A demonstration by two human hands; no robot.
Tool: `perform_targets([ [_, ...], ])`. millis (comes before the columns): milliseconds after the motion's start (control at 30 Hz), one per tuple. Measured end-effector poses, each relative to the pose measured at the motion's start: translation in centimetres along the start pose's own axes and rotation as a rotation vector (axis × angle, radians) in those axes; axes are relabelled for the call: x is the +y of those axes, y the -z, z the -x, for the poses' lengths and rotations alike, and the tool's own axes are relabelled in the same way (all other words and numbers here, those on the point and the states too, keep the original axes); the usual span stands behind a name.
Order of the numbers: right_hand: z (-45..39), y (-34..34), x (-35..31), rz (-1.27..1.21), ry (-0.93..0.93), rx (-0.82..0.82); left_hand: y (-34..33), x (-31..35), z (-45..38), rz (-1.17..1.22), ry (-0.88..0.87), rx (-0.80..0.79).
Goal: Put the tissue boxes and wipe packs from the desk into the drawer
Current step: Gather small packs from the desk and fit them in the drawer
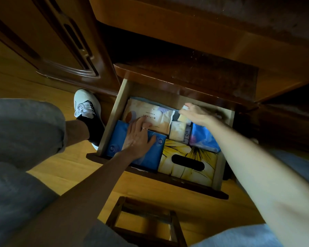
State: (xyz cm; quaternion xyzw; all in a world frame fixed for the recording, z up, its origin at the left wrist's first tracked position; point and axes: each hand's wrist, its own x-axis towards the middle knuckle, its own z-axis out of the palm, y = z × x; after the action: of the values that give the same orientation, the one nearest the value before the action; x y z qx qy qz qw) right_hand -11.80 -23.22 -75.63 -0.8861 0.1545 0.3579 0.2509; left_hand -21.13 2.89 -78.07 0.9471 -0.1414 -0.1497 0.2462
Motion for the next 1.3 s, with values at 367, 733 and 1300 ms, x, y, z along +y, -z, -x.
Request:
perform_targets([
  [367, 1.8, -0.8, 1.9, 0.186, 0.137, 0.099, -1.0, 9.2, -4.3, 0.006, 0.136, -0.186],
  [733, 1.4, 0.1, 3.0, 0.157, 0.181, 0.153, -1.6, 11.3, -7.0, -0.024, 0.300, -0.330],
  [1300, 2.1, -0.6, 3.5, 0.182, 0.167, 0.234, 2.1, 2.3, -10.9, -0.451, -0.003, -0.345],
])
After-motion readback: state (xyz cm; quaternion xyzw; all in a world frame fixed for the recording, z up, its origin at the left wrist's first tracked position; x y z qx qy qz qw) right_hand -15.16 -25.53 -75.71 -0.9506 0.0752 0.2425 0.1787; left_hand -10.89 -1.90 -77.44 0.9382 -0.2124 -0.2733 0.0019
